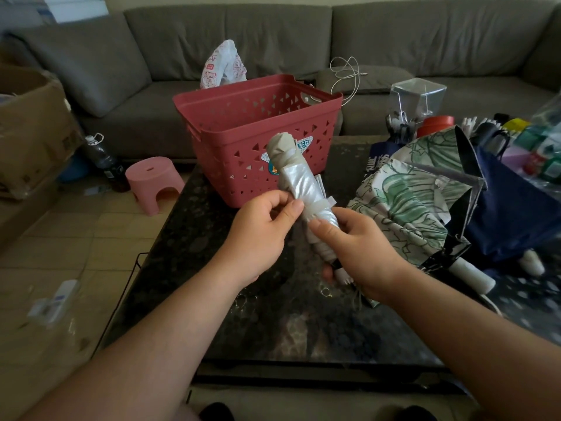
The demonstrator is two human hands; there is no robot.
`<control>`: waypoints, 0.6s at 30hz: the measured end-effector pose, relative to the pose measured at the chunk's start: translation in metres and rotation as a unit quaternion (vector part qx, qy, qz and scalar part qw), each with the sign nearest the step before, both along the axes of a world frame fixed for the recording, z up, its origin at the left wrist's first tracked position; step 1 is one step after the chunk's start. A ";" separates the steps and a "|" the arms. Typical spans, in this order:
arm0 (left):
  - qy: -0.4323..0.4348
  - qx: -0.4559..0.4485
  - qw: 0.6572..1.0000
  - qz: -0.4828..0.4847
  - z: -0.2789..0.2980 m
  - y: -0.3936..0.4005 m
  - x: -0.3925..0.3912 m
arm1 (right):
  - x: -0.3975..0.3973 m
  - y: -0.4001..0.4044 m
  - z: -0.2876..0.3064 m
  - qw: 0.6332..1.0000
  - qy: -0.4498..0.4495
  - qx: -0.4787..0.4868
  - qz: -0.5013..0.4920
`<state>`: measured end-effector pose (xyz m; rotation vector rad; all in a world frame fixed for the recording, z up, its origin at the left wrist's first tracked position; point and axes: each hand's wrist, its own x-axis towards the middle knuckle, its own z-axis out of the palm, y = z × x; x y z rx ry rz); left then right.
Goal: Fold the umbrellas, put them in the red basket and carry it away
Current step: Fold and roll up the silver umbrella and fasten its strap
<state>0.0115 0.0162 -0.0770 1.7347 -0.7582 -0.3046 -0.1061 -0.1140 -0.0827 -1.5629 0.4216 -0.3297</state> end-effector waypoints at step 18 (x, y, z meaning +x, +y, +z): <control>0.292 -0.115 0.942 -0.120 0.003 -0.002 0.006 | -0.009 -0.013 0.008 0.931 -0.015 0.282 0.233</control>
